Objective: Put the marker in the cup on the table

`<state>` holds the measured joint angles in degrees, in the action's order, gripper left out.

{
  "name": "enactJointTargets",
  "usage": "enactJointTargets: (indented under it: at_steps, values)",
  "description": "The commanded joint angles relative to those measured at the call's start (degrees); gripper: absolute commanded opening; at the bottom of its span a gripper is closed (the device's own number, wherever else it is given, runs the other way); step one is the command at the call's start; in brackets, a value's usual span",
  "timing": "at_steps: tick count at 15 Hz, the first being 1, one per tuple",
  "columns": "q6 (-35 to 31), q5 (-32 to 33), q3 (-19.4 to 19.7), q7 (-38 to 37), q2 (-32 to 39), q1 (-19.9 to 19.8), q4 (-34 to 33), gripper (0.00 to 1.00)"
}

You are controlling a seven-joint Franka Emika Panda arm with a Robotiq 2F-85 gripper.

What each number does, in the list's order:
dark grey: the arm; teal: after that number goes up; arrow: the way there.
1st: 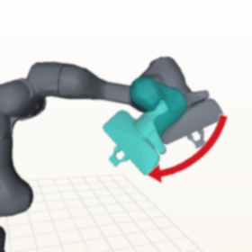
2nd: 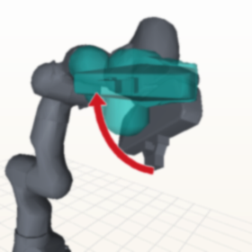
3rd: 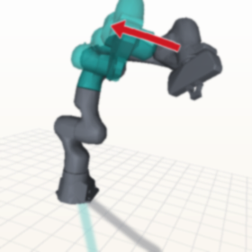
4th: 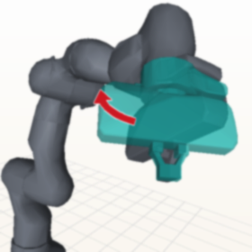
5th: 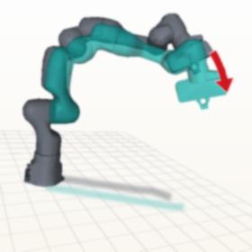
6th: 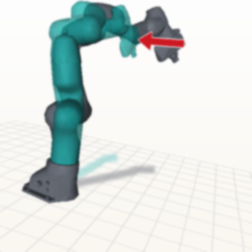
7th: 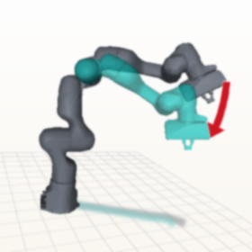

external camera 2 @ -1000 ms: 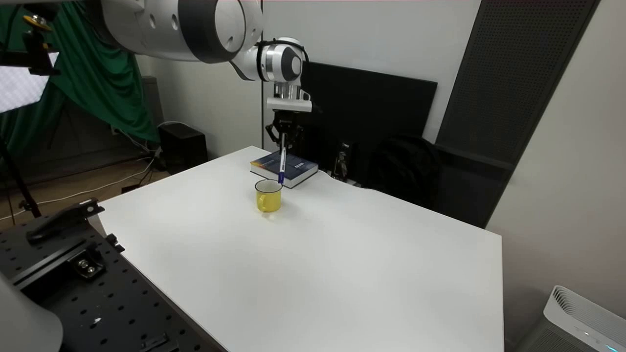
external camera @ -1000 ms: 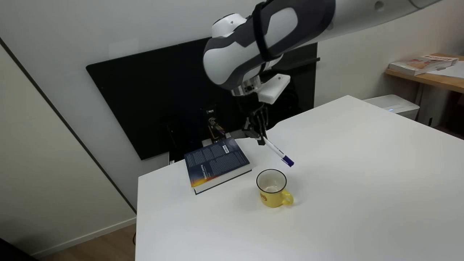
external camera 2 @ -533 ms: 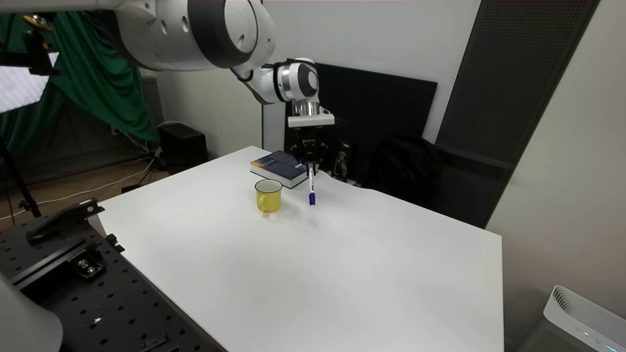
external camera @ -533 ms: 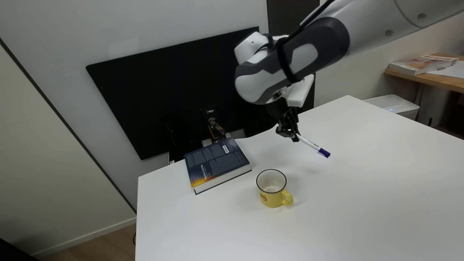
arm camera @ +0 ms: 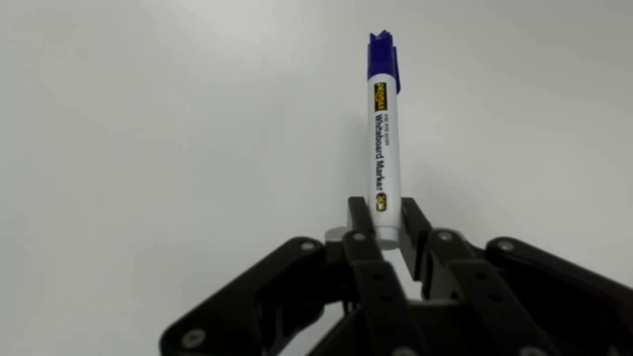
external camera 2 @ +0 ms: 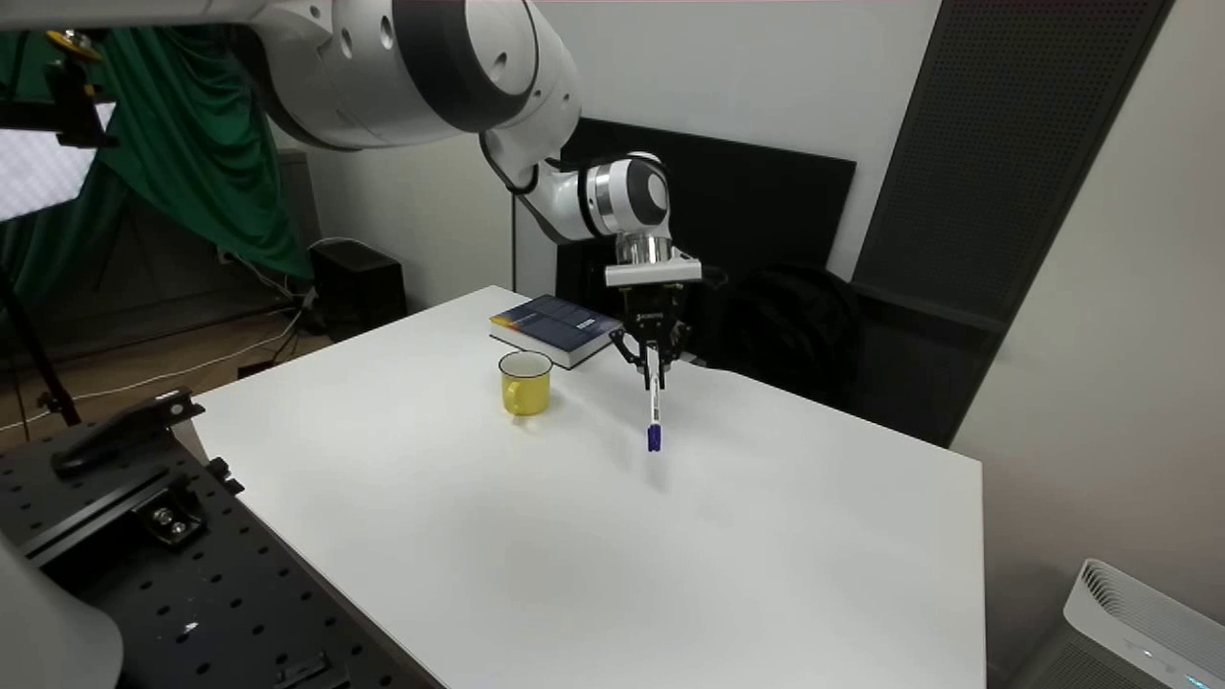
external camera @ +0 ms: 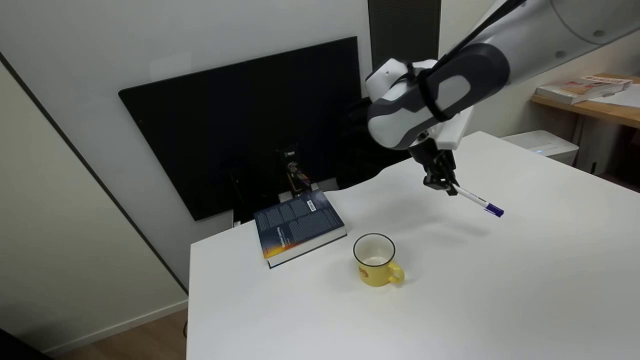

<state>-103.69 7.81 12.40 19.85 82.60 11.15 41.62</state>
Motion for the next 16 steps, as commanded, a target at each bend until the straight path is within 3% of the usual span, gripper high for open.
enactJointTargets:
  at_steps: [1, 4, 8, 16]
  values:
    - [-0.1, -0.27, 0.56, -2.69, -0.57, -0.12, 1.68, 0.51]
    - [-1.37, -0.3, 0.1, -2.87, -1.16, 0.62, 1.57, 0.71]
    - [-13.28, -1.81, -1.08, -6.4, -2.72, 2.95, 2.45, 0.98]
    - [-28.01, -12.5, -6.78, -15.2, -4.29, 4.92, 2.91, 1.0]
